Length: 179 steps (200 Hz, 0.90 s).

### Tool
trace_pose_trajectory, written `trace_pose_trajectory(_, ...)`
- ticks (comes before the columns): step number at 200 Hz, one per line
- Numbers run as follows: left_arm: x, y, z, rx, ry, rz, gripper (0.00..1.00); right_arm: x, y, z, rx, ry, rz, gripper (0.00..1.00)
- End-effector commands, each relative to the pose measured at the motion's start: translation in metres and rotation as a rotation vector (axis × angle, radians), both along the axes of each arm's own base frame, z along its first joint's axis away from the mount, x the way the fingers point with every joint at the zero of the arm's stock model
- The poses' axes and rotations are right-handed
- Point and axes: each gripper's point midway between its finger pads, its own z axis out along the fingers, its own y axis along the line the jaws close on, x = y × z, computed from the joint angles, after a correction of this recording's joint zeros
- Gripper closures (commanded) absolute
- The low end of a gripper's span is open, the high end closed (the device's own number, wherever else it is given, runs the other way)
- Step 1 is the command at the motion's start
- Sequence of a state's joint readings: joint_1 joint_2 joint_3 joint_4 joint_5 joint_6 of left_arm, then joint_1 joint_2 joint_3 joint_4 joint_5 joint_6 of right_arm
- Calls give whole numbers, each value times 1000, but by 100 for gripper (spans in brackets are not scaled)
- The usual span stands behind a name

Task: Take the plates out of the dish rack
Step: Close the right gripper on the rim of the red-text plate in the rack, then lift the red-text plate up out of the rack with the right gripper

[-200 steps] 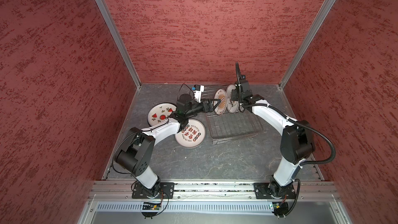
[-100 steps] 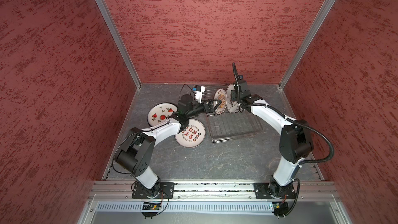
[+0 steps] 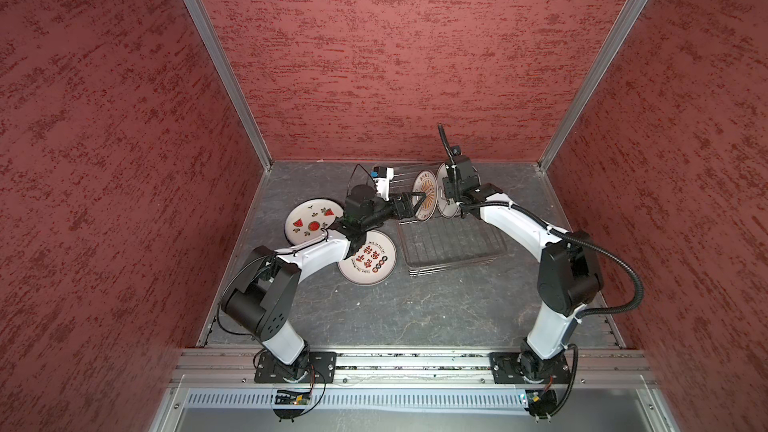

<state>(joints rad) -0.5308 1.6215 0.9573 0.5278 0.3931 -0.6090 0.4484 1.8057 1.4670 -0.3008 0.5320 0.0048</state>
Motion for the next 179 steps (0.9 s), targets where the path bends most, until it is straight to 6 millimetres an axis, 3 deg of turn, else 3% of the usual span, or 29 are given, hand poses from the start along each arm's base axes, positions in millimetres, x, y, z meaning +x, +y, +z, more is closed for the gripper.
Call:
trace_pose_trajectory(1,-2,1,6,17,-31,15,0,1,-5,74,39,-198,-36,98)
trace_pose_trajectory(160,-12,-3,14,36,-57,25,1,-58,-23,133,74,-413,-79,100)
trace_pose_trajectory(164,-12,-3,15,37,-59,28,0,-63,-27,143,91,-438,-81,100)
trace_pose_trajectory(179,-13,0,17,39,-68,39,0,-71,-30,151,115,-471,-83,100)
